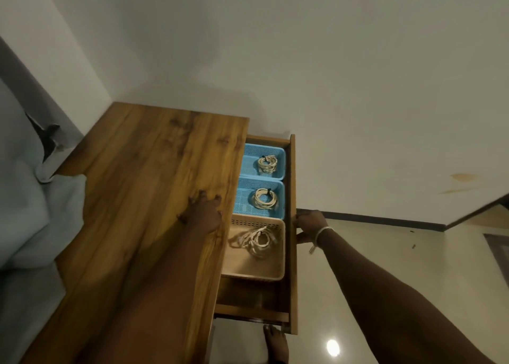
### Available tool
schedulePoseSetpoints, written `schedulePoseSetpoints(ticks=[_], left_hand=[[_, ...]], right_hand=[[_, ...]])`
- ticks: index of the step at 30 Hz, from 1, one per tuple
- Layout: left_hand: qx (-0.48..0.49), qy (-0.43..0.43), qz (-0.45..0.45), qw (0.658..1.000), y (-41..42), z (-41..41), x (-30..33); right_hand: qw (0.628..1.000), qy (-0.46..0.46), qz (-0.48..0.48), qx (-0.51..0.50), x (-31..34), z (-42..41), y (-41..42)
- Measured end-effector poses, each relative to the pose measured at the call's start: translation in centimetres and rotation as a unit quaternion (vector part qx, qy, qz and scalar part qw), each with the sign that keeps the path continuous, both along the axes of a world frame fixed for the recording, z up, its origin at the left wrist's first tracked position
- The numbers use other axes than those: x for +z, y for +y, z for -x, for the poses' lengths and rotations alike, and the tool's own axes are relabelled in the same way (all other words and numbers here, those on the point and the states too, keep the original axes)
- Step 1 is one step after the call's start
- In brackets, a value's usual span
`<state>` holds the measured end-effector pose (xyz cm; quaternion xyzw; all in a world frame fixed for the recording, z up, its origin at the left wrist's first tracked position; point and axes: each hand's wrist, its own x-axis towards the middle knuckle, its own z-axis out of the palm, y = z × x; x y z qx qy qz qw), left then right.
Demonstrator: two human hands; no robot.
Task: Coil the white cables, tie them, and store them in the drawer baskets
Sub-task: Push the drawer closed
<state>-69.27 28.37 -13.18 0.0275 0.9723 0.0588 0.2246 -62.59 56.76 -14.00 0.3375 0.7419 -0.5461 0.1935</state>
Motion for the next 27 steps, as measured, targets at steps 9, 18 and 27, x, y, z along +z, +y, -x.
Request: schedulePoseSetpoints(ticks=[9,18,27], left_hand=[[0.010,-0.001,0.000,1.000,0.2,-0.1,0.1],[0.026,0.010,-0.012,1.000,0.5,-0.6,0.5],[0.033,0.015,-0.020,0.999,0.8,-0.8,0.6]], right_hand=[[0.991,0.047,0.065,0.109,-0.5,2.4,-6.9],[0.975,0.028,0.206,0.074,0.2,4.1,-12.2],[0.969,0.005,0.240,0.051,0.6,4.7,-13.8]])
